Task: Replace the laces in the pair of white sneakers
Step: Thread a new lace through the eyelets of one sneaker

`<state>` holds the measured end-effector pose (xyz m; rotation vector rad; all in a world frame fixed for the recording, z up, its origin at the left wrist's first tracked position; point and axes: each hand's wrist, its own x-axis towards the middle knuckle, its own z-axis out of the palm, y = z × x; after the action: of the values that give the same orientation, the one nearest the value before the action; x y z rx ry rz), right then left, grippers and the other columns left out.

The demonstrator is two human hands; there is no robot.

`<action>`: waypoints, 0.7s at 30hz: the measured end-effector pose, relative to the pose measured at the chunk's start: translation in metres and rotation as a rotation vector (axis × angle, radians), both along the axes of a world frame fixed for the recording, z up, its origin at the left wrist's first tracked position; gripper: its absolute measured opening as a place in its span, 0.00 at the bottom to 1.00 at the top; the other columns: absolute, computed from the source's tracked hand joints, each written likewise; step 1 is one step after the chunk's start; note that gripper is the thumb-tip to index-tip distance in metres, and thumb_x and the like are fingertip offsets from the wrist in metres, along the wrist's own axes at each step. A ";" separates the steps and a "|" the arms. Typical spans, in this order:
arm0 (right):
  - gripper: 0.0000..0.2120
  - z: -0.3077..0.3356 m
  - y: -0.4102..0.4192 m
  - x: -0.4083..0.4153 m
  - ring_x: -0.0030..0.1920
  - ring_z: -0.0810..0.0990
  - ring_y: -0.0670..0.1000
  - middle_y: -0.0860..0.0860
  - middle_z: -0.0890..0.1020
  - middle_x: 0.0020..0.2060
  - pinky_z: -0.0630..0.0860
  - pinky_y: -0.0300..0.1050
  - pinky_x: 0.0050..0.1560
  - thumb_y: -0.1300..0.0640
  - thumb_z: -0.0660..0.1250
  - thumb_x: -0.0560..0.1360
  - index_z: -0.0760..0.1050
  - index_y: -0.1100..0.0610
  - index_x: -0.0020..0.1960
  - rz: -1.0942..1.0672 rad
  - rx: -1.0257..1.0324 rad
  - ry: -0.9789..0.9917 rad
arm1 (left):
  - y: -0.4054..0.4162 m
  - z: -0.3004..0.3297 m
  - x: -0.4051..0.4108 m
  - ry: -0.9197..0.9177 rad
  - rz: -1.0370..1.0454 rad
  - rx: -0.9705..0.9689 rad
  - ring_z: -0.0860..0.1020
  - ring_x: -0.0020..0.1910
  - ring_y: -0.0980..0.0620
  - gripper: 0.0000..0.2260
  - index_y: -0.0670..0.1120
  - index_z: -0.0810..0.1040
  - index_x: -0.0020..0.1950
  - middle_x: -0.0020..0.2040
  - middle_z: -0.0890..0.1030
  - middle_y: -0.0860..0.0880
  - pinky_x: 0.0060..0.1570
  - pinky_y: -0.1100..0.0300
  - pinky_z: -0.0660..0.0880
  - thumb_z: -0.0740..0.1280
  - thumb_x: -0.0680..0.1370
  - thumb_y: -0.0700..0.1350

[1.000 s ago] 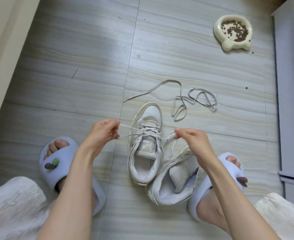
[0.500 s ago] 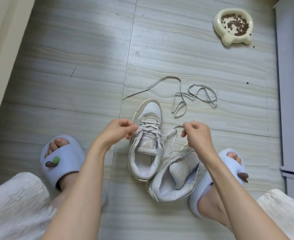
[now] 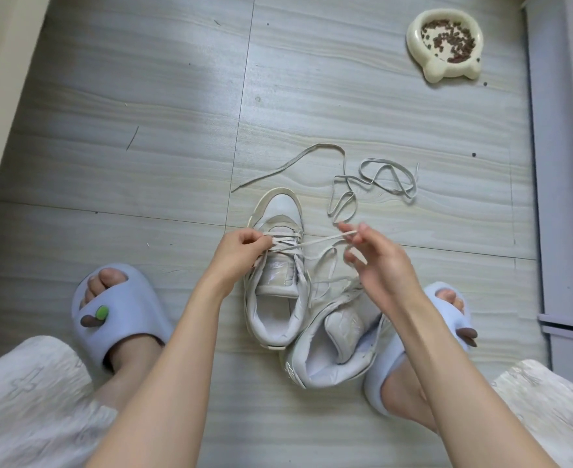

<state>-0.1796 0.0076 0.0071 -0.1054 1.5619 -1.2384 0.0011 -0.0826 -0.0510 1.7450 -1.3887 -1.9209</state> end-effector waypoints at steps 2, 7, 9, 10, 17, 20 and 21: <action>0.23 0.007 -0.004 -0.005 0.45 0.81 0.48 0.53 0.83 0.36 0.70 0.42 0.51 0.59 0.58 0.78 0.71 0.54 0.25 -0.169 -0.107 -0.262 | 0.002 -0.001 -0.002 -0.018 0.009 -0.025 0.69 0.30 0.57 0.08 0.46 0.76 0.36 0.33 0.74 0.50 0.30 0.67 0.66 0.67 0.76 0.43; 0.22 0.007 -0.004 0.001 0.21 0.65 0.47 0.49 0.64 0.20 0.79 0.43 0.36 0.55 0.58 0.79 0.64 0.55 0.27 -0.344 -0.019 -0.397 | 0.000 -0.001 -0.002 -0.039 -0.015 -0.018 0.67 0.30 0.56 0.08 0.45 0.75 0.37 0.32 0.72 0.50 0.28 0.68 0.66 0.67 0.76 0.42; 0.22 0.003 0.000 0.003 0.20 0.59 0.46 0.48 0.60 0.19 0.72 0.36 0.26 0.54 0.59 0.79 0.63 0.55 0.26 -0.351 0.035 -0.409 | 0.001 -0.002 -0.001 -0.036 -0.005 -0.020 0.68 0.31 0.56 0.08 0.45 0.76 0.37 0.32 0.72 0.50 0.31 0.65 0.66 0.67 0.75 0.42; 0.22 0.002 0.001 0.004 0.19 0.58 0.46 0.48 0.60 0.19 0.69 0.35 0.24 0.55 0.59 0.78 0.62 0.55 0.26 -0.365 0.046 -0.431 | 0.003 -0.003 -0.002 -0.031 0.018 -0.027 0.68 0.31 0.56 0.08 0.45 0.76 0.36 0.31 0.72 0.51 0.32 0.64 0.66 0.68 0.75 0.42; 0.18 -0.005 0.009 0.012 0.15 0.54 0.44 0.47 0.56 0.16 0.55 0.31 0.17 0.58 0.59 0.77 0.59 0.55 0.30 -0.233 0.274 -0.436 | 0.008 -0.003 0.002 0.005 -0.031 -0.058 0.65 0.27 0.56 0.07 0.48 0.76 0.37 0.27 0.67 0.53 0.32 0.61 0.63 0.71 0.72 0.38; 0.14 -0.011 0.016 0.013 0.17 0.55 0.44 0.48 0.62 0.20 0.55 0.33 0.16 0.58 0.60 0.78 0.62 0.55 0.35 0.013 0.424 -0.195 | 0.010 -0.002 0.002 -0.031 -0.188 -0.073 0.65 0.32 0.53 0.10 0.52 0.74 0.40 0.34 0.67 0.51 0.38 0.60 0.64 0.72 0.70 0.39; 0.12 -0.011 0.018 0.013 0.17 0.57 0.44 0.51 0.67 0.23 0.56 0.34 0.17 0.57 0.61 0.78 0.65 0.56 0.37 0.120 0.457 -0.085 | 0.011 -0.002 0.001 -0.046 -0.212 -0.069 0.66 0.33 0.53 0.11 0.53 0.74 0.42 0.35 0.67 0.51 0.39 0.60 0.65 0.73 0.69 0.39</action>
<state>-0.1666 0.0260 -0.0043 0.1446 1.6988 -0.7602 0.0026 -0.0716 -0.0531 1.6795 -1.6971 -1.9186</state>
